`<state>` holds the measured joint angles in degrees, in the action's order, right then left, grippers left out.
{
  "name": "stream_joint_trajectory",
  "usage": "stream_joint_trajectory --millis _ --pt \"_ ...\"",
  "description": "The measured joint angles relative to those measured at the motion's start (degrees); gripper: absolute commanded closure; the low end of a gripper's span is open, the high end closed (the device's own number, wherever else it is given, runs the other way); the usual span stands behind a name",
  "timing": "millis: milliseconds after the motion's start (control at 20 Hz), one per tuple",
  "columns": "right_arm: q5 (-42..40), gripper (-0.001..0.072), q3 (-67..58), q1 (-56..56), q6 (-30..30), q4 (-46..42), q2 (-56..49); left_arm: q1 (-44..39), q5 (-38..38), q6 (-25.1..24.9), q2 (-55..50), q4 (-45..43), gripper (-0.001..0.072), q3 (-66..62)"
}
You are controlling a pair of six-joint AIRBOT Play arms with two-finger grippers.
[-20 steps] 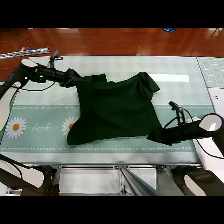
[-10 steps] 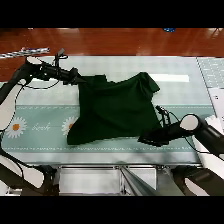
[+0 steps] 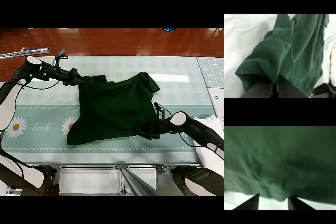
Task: Fold the shirts.
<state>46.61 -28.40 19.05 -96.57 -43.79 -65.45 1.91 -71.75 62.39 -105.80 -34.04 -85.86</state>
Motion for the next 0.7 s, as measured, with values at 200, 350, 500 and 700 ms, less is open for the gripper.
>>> stream_joint_trajectory --millis 200,350,500,700 --pt "-4.9 0.0687 -3.4 0.0 1.2 1.2 -3.3 -0.1 -0.7 0.0 0.0 0.0 0.0688 0.0" --pt "-5.7 0.0687 -6.3 -0.4 5.5 2.9 -4.2 0.2 -2.7 0.0 0.1 0.0 0.0689 0.0" --pt "-2.3 0.0687 -8.3 -3.3 8.6 2.0 -3.8 1.6 -6.0 -0.1 1.0 0.0 0.0689 0.0" --pt "3.0 0.0688 -9.7 -13.6 11.4 -1.5 -1.0 3.6 -9.5 -0.8 6.4 -0.3 0.0690 3.5"
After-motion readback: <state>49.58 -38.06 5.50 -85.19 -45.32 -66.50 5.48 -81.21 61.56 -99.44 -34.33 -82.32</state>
